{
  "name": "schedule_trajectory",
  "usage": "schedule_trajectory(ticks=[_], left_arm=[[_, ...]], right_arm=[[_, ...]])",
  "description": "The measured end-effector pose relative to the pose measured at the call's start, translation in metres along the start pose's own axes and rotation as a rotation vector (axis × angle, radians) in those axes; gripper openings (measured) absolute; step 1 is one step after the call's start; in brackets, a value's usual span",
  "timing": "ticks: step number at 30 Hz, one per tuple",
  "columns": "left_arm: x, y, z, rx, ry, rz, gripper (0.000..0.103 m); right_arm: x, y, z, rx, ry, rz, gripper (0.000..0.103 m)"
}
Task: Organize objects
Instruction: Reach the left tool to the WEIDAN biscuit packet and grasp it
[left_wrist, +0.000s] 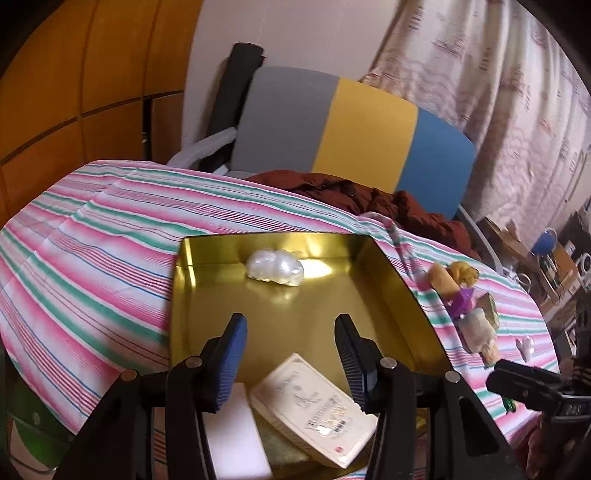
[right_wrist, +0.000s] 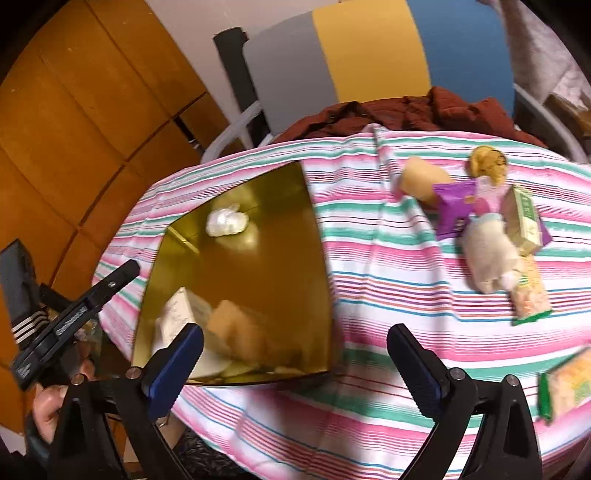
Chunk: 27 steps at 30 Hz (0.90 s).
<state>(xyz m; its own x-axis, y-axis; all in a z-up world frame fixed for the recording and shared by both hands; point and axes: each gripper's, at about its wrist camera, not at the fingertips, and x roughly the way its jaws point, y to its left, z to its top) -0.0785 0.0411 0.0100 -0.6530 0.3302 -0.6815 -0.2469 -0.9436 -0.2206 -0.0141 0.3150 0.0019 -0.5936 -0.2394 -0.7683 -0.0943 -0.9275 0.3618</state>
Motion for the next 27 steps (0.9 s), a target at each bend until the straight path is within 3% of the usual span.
schedule_trajectory(ticks=[12,18,27], left_arm=[[-0.004,-0.063,-0.008,0.139,0.026,-0.120,0.050],[-0.001,-0.114,-0.019,0.265,0.064,-0.218,0.050],[0.003,-0.197,-0.048,0.479,0.118,-0.364,0.050]], right_arm=[[-0.036,-0.087,-0.001,0.183,-0.050,-0.154,0.102],[-0.071,-0.141,-0.007,0.269,-0.087,-0.253,0.103],[-0.135,-0.230,-0.029,0.496,-0.193,-0.394,0.103]])
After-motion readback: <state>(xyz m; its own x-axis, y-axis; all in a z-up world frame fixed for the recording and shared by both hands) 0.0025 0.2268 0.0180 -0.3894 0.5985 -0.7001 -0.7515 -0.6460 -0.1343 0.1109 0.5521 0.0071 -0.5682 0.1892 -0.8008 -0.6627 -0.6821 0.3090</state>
